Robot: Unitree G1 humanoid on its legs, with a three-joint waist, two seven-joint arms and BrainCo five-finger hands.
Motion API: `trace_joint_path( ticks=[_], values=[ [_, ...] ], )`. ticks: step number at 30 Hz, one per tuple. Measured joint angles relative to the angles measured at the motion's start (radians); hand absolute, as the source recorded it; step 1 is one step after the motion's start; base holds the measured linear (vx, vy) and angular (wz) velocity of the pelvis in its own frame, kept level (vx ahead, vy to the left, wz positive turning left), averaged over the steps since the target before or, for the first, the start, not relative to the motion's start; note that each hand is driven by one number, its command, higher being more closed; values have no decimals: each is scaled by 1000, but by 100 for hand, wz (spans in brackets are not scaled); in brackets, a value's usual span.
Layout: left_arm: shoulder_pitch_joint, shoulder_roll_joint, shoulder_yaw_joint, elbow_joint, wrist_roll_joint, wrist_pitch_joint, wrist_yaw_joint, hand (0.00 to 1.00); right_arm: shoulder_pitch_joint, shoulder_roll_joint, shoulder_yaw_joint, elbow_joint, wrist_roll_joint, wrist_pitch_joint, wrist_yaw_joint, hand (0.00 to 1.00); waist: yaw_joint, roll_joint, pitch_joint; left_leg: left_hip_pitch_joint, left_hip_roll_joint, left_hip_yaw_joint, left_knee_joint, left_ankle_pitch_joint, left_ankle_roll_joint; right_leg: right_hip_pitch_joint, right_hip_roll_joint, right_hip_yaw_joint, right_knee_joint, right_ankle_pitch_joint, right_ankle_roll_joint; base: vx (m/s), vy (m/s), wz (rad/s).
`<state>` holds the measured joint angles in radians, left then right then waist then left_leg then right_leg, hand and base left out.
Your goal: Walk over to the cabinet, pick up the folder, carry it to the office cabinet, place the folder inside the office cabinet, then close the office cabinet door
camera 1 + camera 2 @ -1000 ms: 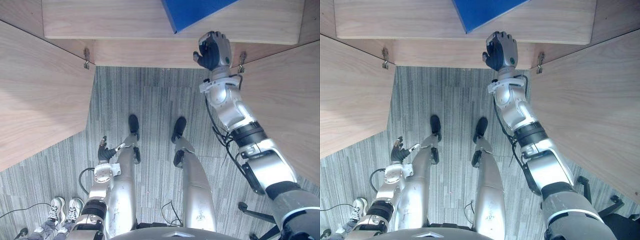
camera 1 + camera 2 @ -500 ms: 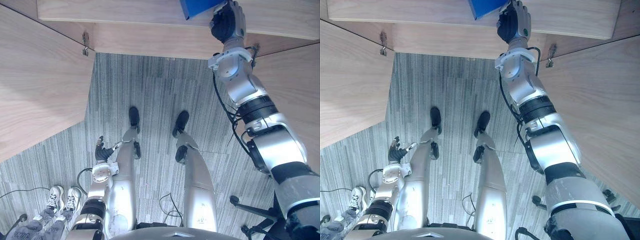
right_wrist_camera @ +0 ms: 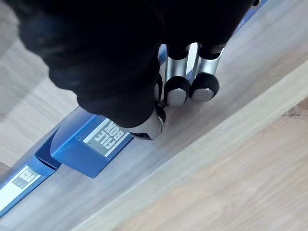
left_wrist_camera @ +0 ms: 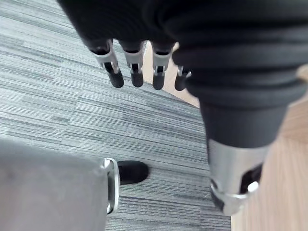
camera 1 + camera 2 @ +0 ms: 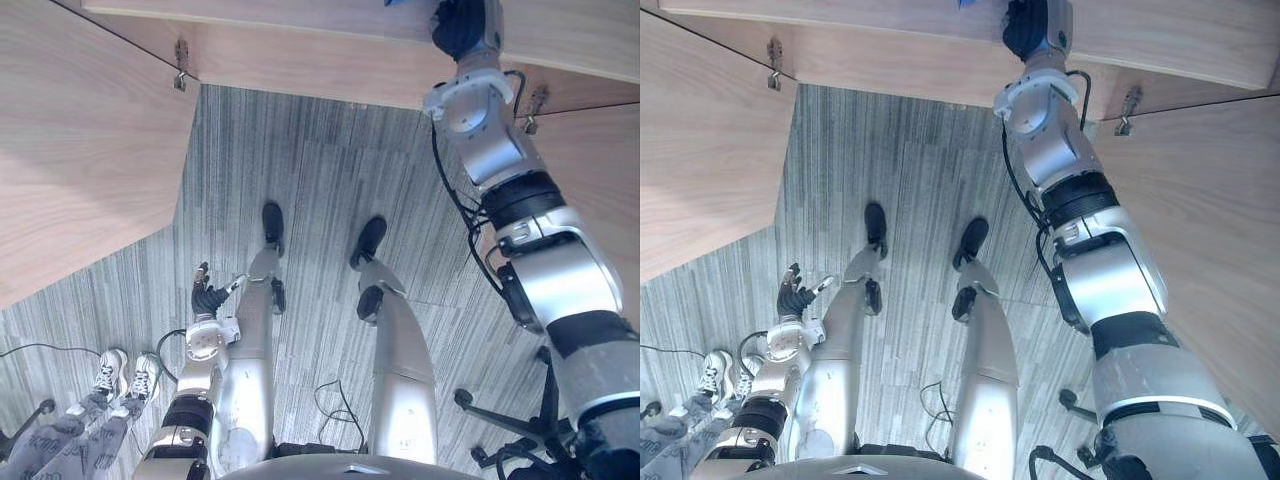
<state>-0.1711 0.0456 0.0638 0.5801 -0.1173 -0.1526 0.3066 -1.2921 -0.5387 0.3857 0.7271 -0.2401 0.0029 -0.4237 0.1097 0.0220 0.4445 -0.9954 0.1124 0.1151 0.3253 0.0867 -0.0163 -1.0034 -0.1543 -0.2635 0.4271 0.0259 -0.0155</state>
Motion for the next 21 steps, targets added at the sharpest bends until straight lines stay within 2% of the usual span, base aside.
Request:
trace_joint_path(
  ticks=[8, 12, 14, 21],
  values=[
    [0, -9, -8, -24, -37, -7, 16, 0, -38, 18, 6, -5, 61, -4, -25, 100, -1, 5, 3, 0, -13, -6, -33, 14, -7, -18, -14, -7, 21, -19, 0, 17, -32, 7],
    [1, -8, -8, -60, -48, -10, 18, 0, -101, 20, 17, -5, 86, -5, -25, 100, 8, 19, 11, -14, -20, -10, -36, 21, -6, -41, -24, -9, 44, -31, -2, 13, -29, 9],
    [1, -9, -9, -71, -57, -20, 18, 0, -136, 14, 17, -5, 98, -5, -25, 100, 12, 34, 19, -14, -28, -23, -60, 39, -10, -46, -33, -24, 54, -39, -4, 12, -35, 20],
    [1, -8, -25, -93, -78, -27, 19, 0, -204, -25, 63, -3, 181, -11, -21, 100, 25, 37, 20, 4, -39, -35, -110, 68, -20, -53, -48, -37, 84, -63, -10, 3, -49, 14]
  ],
)
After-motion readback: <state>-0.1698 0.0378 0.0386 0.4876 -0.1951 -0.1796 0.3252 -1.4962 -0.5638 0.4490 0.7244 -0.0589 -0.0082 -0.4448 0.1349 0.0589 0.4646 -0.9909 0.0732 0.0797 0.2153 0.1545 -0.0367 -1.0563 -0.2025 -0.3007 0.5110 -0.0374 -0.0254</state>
